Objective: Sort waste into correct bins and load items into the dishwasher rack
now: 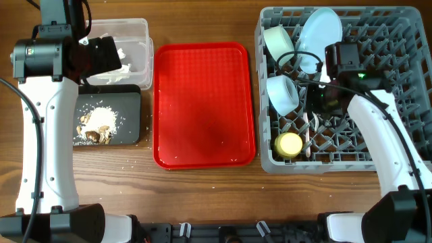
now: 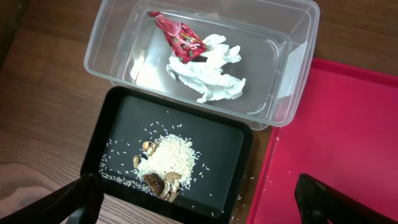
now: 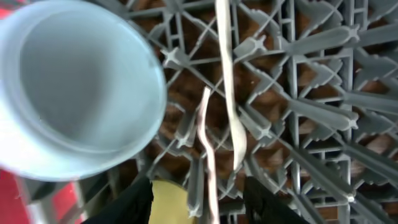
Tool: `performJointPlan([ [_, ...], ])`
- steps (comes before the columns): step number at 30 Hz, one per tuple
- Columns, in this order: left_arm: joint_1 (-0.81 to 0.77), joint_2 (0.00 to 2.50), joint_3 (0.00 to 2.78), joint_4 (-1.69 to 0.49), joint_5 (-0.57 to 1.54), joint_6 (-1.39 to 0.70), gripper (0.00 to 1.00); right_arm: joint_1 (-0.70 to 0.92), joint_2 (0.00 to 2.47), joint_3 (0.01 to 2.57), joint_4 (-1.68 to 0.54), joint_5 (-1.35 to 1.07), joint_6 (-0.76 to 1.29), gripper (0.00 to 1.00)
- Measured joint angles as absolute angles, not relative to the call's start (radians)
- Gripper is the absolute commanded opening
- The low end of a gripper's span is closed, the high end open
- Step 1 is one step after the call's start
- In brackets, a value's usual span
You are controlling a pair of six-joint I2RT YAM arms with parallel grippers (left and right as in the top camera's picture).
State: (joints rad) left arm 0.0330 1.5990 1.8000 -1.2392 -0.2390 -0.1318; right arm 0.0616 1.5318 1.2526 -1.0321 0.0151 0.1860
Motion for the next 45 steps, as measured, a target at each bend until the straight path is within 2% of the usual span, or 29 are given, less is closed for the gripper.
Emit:
performJointPlan([
  [3,0.033,1.599,1.800,-1.240,-0.239,-0.132,1.00,0.062,1.479,1.371,-1.130,-0.003,0.186,0.53],
  [4,0.033,1.599,1.800,-1.239,-0.239,-0.132,1.00,0.062,1.448,1.417,-1.164,-0.007,0.186,0.93],
  [5,0.033,1.599,1.800,-1.240,-0.239,-0.132,1.00,0.062,1.425,1.451,-1.197,-0.010,0.186,1.00],
  [10,0.033,1.599,1.800,-1.239,-0.239,-0.132,1.00,0.062,1.226,1.641,-1.260,-0.087,0.186,1.00],
  [15,0.033,1.599,1.800,-1.240,-0.239,-0.132,1.00,0.062,1.082,1.653,-1.286,-0.117,0.186,1.00],
  [20,0.033,1.599,1.800,-1.240,-0.239,-0.132,1.00,0.062,1.050,1.653,-1.299,-0.101,0.186,1.00],
  [23,0.033,1.599,1.800,-1.240,-0.239,-0.132,1.00,0.062,1.019,1.602,-1.196,-0.033,0.182,1.00],
  [27,0.033,1.599,1.800,-1.239,-0.239,-0.132,1.00,0.062,0.878,1.323,-0.871,0.007,0.134,1.00],
  [33,0.033,1.599,1.800,-1.240,-0.239,-0.132,1.00,0.057,0.513,0.677,-0.301,-0.065,0.107,1.00],
  [36,0.033,1.599,1.800,-1.240,-0.239,-0.132,1.00,0.057,0.339,0.386,-0.109,-0.099,0.108,1.00],
  [40,0.033,1.599,1.800,-1.240,-0.239,-0.132,1.00,0.057,0.167,0.134,-0.008,-0.115,0.108,1.00],
  [45,0.033,1.599,1.800,-1.240,-0.239,-0.132,1.00,0.057,0.099,0.033,0.022,-0.116,0.120,1.00],
])
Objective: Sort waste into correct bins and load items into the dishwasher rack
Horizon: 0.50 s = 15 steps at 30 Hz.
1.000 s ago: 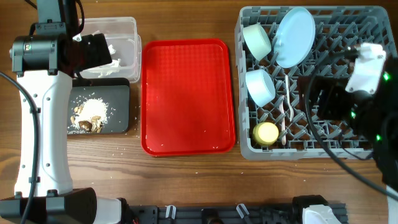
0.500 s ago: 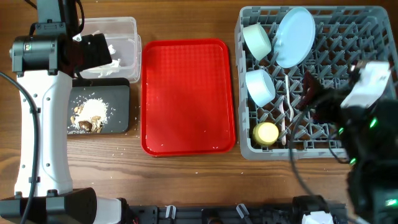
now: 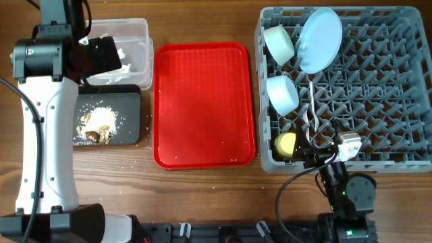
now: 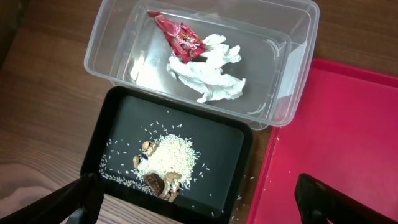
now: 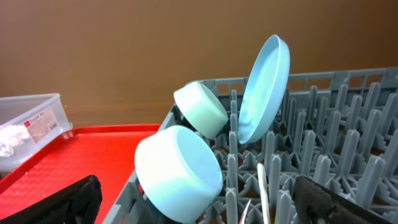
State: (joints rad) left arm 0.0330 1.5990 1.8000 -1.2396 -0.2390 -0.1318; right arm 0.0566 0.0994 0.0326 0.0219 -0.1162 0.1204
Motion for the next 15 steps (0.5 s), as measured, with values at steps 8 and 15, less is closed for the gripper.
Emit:
performJointPlan([
  [8,0.033,1.599,1.800,-1.240,-0.239,-0.132,1.00,0.057,0.087,0.007,0.008,-0.116,0.139,1.00],
  [15,0.033,1.599,1.800,-1.240,-0.239,-0.132,1.00,0.057,0.087,0.007,0.008,-0.116,0.139,1.00],
])
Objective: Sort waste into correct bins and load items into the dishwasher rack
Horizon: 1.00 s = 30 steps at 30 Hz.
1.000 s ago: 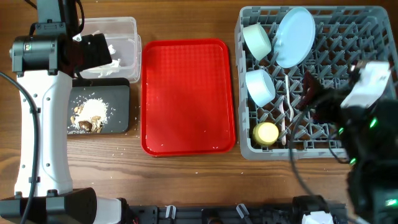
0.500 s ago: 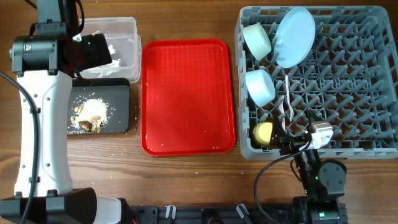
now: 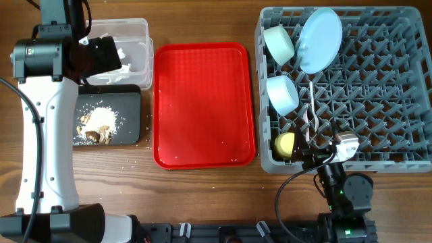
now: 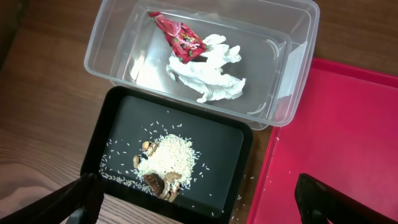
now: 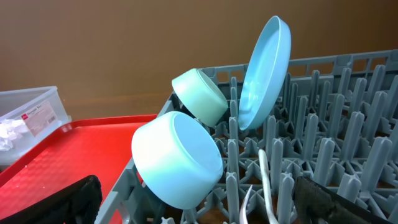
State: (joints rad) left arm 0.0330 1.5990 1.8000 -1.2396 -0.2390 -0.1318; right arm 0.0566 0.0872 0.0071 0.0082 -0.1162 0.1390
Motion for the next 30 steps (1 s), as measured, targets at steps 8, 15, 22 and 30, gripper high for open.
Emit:
performJointPlan([
  [8,0.033,1.599,1.800,-1.240,-0.239,-0.132,1.00,0.057,0.087,0.007,0.008,-0.116,0.142,1.00],
  [15,0.033,1.599,1.800,-1.240,-0.239,-0.132,1.00,0.057,0.087,0.007,0.008,-0.116,0.146,1.00],
  [22,0.033,1.598,1.800,-1.240,-0.239,-0.132,1.00,0.057,0.088,0.007,0.008,-0.116,0.146,1.00],
  [30,0.033,1.488,1.800,-1.318,-0.238,-0.131,1.00,0.057,0.088,0.007,0.008,-0.116,0.146,1.00],
])
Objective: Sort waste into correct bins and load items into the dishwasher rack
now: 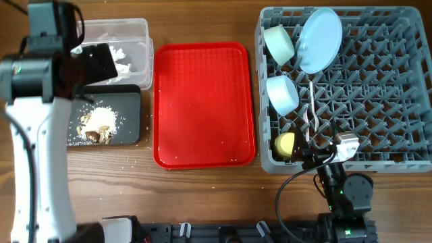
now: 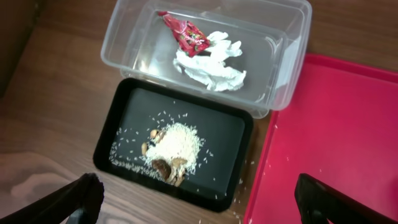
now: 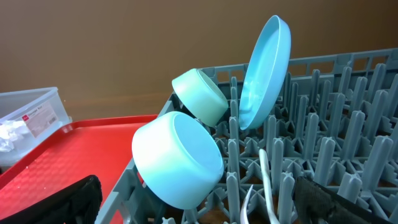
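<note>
My left gripper (image 2: 199, 208) hangs open and empty over the waste bins; overhead it is the dark gripper (image 1: 101, 64). Below it, the clear bin (image 2: 280, 62) holds a red wrapper (image 2: 185, 34) and white tissue (image 2: 211, 62). A black tray (image 2: 224, 143) carries rice and food scraps (image 2: 171, 149). My right gripper (image 3: 205, 202) rests open at the front of the grey rack (image 1: 378, 101). In the rack are a blue cup (image 3: 177, 158), green cup (image 3: 199, 96), blue plate (image 3: 264, 71), white cutlery (image 3: 266, 180) and a yellow item (image 1: 289, 144).
A red tray (image 1: 202, 101) lies between the bins and the rack, with only a few crumbs near its front edge. Rice grains are scattered on the wooden table in front of the black tray. The right arm's base and cables sit at the table's front right.
My left arm has shifted left, and the wrist view now takes in more of both bins from farther off. The right gripper and everything in the rack are unchanged.
At first my right gripper was open low inside the rack, right over the white cutlery beside the blue cup. Later it was withdrawn to the table's front edge, with the cutlery lying in the rack. My left gripper stayed open over the bins, then shifted.
</note>
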Tool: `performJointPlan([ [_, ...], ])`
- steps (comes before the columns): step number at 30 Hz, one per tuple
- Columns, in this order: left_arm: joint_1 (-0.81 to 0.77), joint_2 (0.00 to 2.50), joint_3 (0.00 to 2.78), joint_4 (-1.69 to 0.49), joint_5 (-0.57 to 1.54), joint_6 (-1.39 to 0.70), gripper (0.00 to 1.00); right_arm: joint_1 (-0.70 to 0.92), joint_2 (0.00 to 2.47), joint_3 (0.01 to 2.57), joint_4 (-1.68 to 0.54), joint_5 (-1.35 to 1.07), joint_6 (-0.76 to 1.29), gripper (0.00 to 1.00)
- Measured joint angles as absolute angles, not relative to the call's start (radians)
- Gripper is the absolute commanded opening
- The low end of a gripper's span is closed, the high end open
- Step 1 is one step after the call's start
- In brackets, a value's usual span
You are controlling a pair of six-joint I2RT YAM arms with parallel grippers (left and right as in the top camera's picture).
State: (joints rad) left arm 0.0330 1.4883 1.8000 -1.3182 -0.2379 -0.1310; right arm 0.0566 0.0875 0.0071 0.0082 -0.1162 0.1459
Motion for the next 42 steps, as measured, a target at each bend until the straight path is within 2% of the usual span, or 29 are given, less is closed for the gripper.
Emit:
performJointPlan([
  [5,0.033,1.384,1.771,-1.291,-0.196,-0.131,1.00,0.057,0.088,0.007,0.008,-0.116,0.146,1.00],
  [14,0.033,1.065,1.245,-0.638,-0.016,-0.124,1.00,0.057,0.087,0.007,0.008,-0.116,0.146,1.00],
  [20,0.033,0.734,0.703,-0.137,0.036,-0.124,1.00,0.057,0.088,0.007,0.008,-0.116,0.146,1.00],
  [25,0.033,0.505,0.444,-0.011,0.039,-0.124,1.00,0.057,0.088,0.007,0.008,-0.116,0.146,1.00],
  [32,0.033,0.249,0.216,0.019,0.036,-0.124,1.00,0.057,0.088,0.007,0.008,-0.116,0.146,1.00],
  [42,0.033,0.086,0.078,0.114,0.035,-0.124,1.00,0.057,0.088,0.007,0.008,-0.116,0.146,1.00],
])
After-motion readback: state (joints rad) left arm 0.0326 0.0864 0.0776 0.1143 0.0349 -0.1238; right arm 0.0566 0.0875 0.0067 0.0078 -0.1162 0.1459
